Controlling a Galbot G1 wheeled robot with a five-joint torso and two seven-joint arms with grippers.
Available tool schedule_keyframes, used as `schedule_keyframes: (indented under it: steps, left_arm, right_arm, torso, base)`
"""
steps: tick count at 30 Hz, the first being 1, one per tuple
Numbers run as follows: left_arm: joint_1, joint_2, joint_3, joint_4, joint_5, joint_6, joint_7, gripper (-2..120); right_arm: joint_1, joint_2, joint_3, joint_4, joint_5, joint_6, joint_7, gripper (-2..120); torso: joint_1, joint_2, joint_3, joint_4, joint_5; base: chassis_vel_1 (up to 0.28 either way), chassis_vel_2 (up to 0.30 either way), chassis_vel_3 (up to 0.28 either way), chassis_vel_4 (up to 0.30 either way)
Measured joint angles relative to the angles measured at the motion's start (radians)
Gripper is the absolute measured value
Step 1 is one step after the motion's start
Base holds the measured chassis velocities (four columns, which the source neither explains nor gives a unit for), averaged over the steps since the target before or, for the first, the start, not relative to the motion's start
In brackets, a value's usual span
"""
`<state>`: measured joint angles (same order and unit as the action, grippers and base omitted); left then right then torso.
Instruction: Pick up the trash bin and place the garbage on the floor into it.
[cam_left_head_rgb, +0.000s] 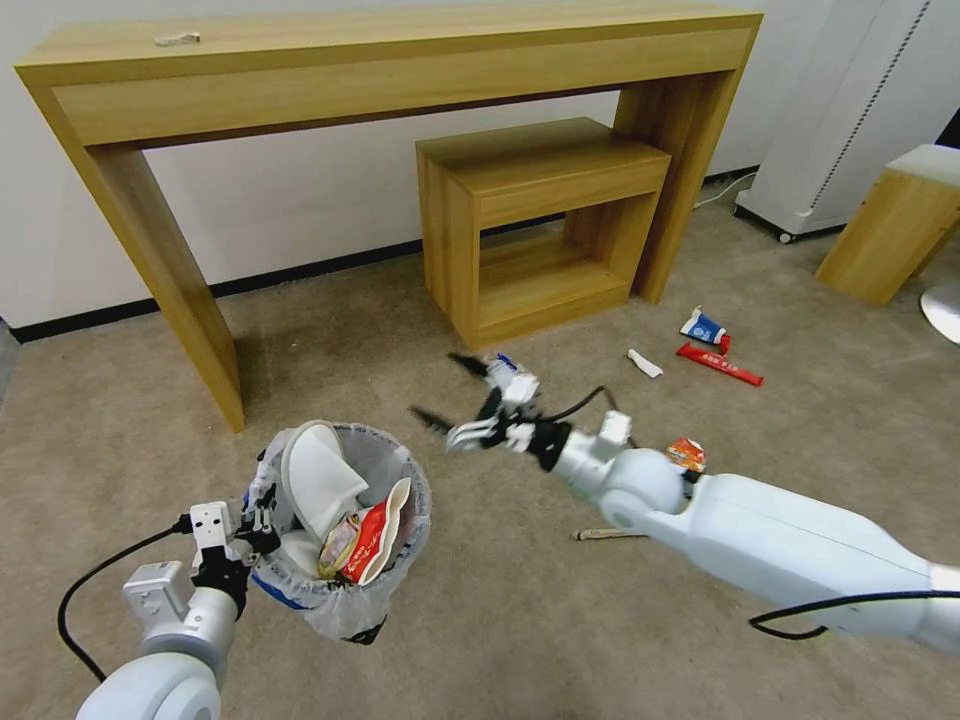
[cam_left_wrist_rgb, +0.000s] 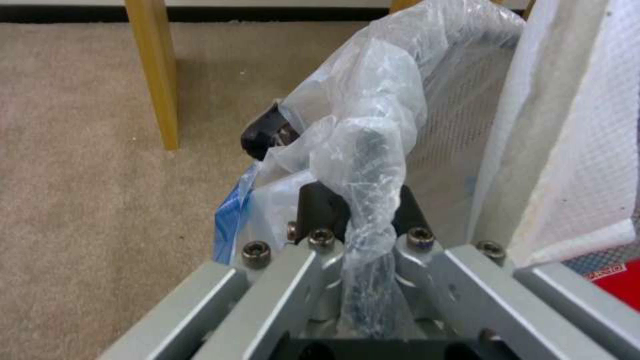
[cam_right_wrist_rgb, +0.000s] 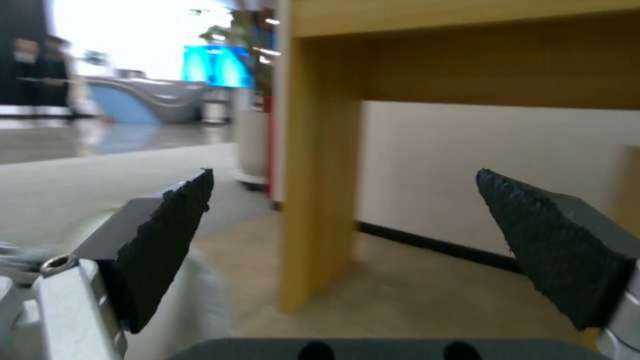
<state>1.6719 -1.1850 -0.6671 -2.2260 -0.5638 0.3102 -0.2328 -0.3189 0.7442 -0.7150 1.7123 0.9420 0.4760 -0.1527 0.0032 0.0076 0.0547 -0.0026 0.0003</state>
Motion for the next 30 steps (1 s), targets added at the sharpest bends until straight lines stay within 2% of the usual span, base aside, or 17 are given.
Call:
schedule_keyframes:
  steps: [5,12,14,16,21,24,26,27,30]
  left_arm:
    - [-0.001,0.007,-0.003,0.004,-0.005,-0.001,0.0,3]
    - [-0.003,0.009,-0.005,0.004,-0.008,-0.001,0.0,3]
    - [-0.003,0.01,-0.005,0.003,-0.009,-0.001,0.001,3]
    - [-0.003,0.01,-0.005,0.003,-0.009,-0.001,0.001,3]
    - [-0.005,0.012,-0.004,0.002,-0.011,-0.001,0.001,3]
    - [-0.01,0.011,-0.001,0.009,-0.011,-0.003,0.001,3]
    - [-0.012,0.011,0.0,0.01,-0.011,-0.003,0.001,3]
    - [-0.016,0.009,0.003,0.012,-0.011,-0.004,0.002,3]
    - [-0.023,0.004,0.006,0.02,-0.011,-0.004,0.001,3]
  right_arm:
    - [-0.092,-0.069,0.109,0.0,-0.002,-0.009,0.03,100]
    - [-0.134,-0.099,0.159,-0.001,-0.002,-0.017,0.042,100]
    - [-0.15,-0.11,0.179,0.0,-0.004,-0.018,0.047,100]
    - [-0.153,-0.112,0.182,0.0,-0.004,-0.018,0.049,100]
    - [-0.231,-0.167,0.276,-0.014,-0.01,-0.033,0.09,100]
    - [-0.329,-0.213,0.385,-0.051,-0.028,-0.042,0.111,100]
    - [-0.351,-0.221,0.405,-0.064,-0.038,-0.04,0.108,100]
    - [-0.385,-0.228,0.427,-0.09,-0.062,-0.026,0.102,100]
    - [-0.459,-0.236,0.444,-0.151,-0.126,0.009,0.075,100]
  torso:
    - [0.0,0.0,0.0,0.0,0.0]
    - [0.0,0.0,0.0,-0.0006,0.0001]
    - [0.0,0.0,0.0,0.0006,0.0]
    - [0.0,0.0,0.0,0.0006,0.0]
    - [0.0,0.0,0.0,0.0002,-0.0002]
    - [0.0,0.0,0.0,-0.0001,-0.0001]
    - [0.0,0.0,0.0,-0.0002,-0.0001]
    - [0.0,0.0,0.0,0.0006,-0.0002]
    - [0.0,0.0,0.0,0.0,0.0001]
  base:
    - [0.0,0.0,0.0,0.0]
    - [0.0,0.0,0.0,0.0]
    - [0.0,0.0,0.0,0.0]
    - [0.0,0.0,0.0,0.0]
    - [0.0,0.0,0.0,0.0]
    - [0.0,0.0,0.0,0.0]
    - [0.0,0.0,0.0,0.0]
    - [0.0,0.0,0.0,0.0]
    - [0.0,0.0,0.0,0.0]
